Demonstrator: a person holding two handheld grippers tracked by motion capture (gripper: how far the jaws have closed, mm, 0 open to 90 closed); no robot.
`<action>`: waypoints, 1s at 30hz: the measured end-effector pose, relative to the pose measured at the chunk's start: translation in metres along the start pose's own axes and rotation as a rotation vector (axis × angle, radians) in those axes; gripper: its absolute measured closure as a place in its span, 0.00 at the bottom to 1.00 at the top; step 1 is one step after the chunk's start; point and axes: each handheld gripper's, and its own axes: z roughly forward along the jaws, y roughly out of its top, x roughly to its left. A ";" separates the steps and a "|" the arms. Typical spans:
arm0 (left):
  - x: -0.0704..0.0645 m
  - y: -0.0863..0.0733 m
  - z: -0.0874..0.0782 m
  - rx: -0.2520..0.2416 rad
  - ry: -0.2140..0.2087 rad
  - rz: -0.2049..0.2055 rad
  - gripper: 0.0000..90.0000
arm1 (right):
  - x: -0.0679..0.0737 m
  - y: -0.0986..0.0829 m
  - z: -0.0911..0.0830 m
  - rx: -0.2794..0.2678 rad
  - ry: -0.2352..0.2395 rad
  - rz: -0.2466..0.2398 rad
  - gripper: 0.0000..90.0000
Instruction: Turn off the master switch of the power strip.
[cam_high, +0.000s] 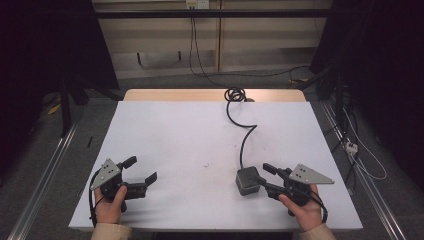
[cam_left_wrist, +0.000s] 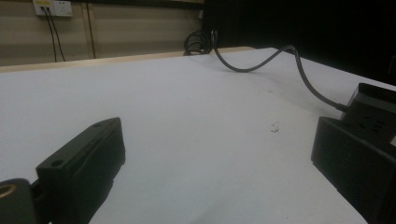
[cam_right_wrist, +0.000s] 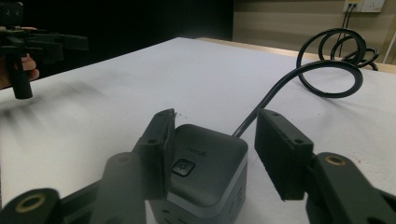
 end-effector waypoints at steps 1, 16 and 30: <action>0.000 0.000 0.000 -0.001 0.001 0.000 0.03 | 0.000 0.000 0.000 -0.002 0.002 0.001 0.57; 0.000 0.000 0.000 0.000 0.000 -0.005 0.03 | 0.001 0.001 0.002 0.002 0.017 -0.004 0.62; 0.000 0.000 0.000 0.000 0.001 -0.002 0.03 | 0.002 0.002 0.003 0.009 0.038 -0.009 0.69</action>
